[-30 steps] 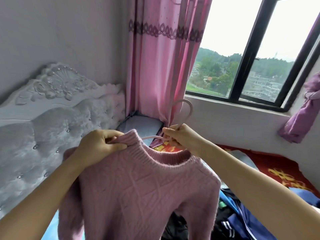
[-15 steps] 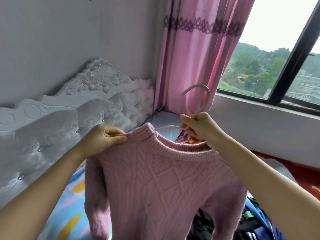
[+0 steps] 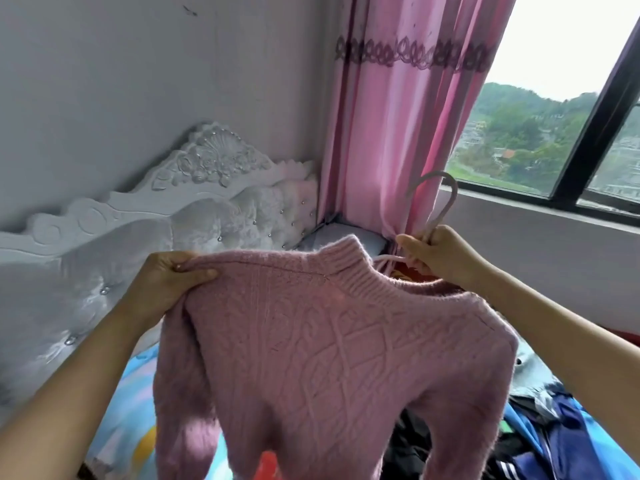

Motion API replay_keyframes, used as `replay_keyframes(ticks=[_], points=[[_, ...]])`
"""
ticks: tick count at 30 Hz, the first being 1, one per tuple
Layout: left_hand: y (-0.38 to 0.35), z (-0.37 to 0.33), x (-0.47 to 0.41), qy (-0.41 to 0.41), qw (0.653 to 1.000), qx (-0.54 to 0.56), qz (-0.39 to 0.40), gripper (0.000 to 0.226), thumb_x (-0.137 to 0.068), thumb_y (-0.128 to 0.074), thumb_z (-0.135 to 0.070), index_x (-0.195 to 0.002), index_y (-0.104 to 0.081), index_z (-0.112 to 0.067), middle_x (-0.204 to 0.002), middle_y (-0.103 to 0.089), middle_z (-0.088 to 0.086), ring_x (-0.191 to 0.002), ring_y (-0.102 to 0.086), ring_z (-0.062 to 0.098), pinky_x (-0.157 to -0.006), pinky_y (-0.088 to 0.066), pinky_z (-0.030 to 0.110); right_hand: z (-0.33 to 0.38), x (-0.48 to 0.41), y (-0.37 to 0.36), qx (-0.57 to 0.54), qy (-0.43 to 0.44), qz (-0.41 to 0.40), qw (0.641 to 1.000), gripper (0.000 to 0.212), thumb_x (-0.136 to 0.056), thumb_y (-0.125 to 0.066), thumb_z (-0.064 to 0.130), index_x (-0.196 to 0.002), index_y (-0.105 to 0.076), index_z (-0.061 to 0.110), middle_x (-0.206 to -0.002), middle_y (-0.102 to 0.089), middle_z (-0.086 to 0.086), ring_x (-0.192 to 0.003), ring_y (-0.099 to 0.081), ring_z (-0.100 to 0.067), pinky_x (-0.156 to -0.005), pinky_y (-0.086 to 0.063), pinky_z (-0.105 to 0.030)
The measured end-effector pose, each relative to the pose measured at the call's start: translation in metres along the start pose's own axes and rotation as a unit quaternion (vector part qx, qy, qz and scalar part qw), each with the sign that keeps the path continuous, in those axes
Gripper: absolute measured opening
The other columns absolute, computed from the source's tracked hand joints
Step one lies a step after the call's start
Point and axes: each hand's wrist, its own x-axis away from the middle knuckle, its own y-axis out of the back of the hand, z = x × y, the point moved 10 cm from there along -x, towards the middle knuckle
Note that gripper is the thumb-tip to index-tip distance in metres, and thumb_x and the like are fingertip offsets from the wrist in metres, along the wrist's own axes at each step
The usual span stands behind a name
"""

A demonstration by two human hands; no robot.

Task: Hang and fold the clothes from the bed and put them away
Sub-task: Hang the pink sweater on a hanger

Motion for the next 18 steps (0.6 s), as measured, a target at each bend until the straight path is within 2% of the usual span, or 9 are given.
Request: replay_keyframes(ticks=[2, 4, 6, 8, 13, 16, 18], points=[[-0.003, -0.023, 0.005, -0.02, 1.0, -0.007, -0.002, 0.021, -0.063, -0.072, -0.013, -0.063, -0.076, -0.033, -0.058, -0.067, -0.012, -0.053, -0.058, -0.004, -0.054, -0.047, 0.008, 0.004, 0.008, -0.008, -0.006, 0.021, 0.034, 0.999, 0.043, -0.094, -0.054, 0.012, -0.053, -0.054, -0.001, -0.031, -0.045, 0.01, -0.028, -0.037, 0.001, -0.035, -0.03, -0.009], [-0.013, -0.034, 0.014, -0.008, 0.999, -0.018, 0.033, 0.013, -0.06, -0.072, -0.022, -0.067, -0.076, -0.032, -0.063, -0.068, -0.011, -0.059, -0.06, -0.003, -0.058, -0.048, 0.008, 0.007, 0.011, 0.003, -0.061, 0.021, 0.0, 0.998, 0.038, -0.094, -0.055, 0.016, -0.062, -0.059, -0.005, -0.033, -0.049, 0.009, -0.027, -0.037, 0.0, -0.033, -0.03, -0.011], [-0.021, -0.031, 0.026, 0.018, 0.997, -0.022, 0.071, 0.015, -0.06, -0.071, -0.023, -0.072, -0.077, -0.029, -0.069, -0.07, -0.009, -0.065, -0.062, -0.001, -0.062, -0.049, 0.009, 0.007, 0.01, 0.014, -0.111, 0.007, -0.037, 0.993, 0.04, -0.094, -0.056, 0.019, -0.06, -0.057, -0.003, -0.032, -0.049, 0.007, -0.025, -0.037, -0.001, -0.03, -0.028, -0.011], [-0.025, -0.027, 0.041, 0.036, 0.995, -0.037, 0.08, 0.015, -0.061, -0.073, -0.019, -0.074, -0.078, -0.025, -0.076, -0.072, -0.006, -0.07, -0.064, 0.001, -0.066, -0.05, 0.01, 0.006, 0.014, 0.015, -0.144, -0.001, -0.04, 0.989, 0.042, -0.093, -0.056, 0.02, -0.056, -0.055, -0.001, -0.029, -0.045, 0.006, -0.023, -0.035, -0.001, -0.028, -0.026, -0.01], [-0.039, -0.038, 0.061, 0.02, 0.979, -0.185, 0.077, 0.023, -0.074, -0.075, -0.001, -0.085, -0.072, -0.021, -0.083, -0.07, 0.001, -0.076, -0.061, 0.008, -0.066, -0.043, 0.005, 0.016, 0.018, 0.0, -0.122, 0.007, -0.01, 0.992, 0.048, -0.091, -0.059, 0.028, -0.051, -0.057, 0.003, -0.03, -0.045, 0.003, -0.026, -0.038, -0.004, -0.032, -0.029, -0.012], [-0.047, -0.056, 0.076, -0.001, 0.97, -0.237, 0.05, 0.025, -0.079, -0.073, -0.012, -0.094, -0.066, -0.031, -0.089, -0.068, -0.002, -0.081, -0.059, 0.007, -0.068, -0.039, 0.001, 0.031, 0.029, -0.015, -0.107, 0.031, 0.034, 0.993, 0.049, -0.09, -0.059, 0.032, -0.052, -0.059, 0.001, -0.034, -0.048, 0.001, -0.03, -0.04, -0.008, -0.035, -0.033, -0.014], [-0.059, -0.059, 0.089, 0.004, 0.964, -0.262, 0.053, 0.024, -0.081, -0.072, -0.02, -0.1, -0.064, -0.032, -0.091, -0.067, -0.002, -0.084, -0.06, 0.01, -0.069, -0.039, 0.002, 0.045, 0.041, -0.029, -0.099, 0.054, 0.074, 0.991, 0.05, -0.09, -0.06, 0.033, -0.053, -0.06, -0.001, -0.034, -0.048, 0.0, -0.029, -0.037, -0.008, -0.034, -0.031, -0.013]])
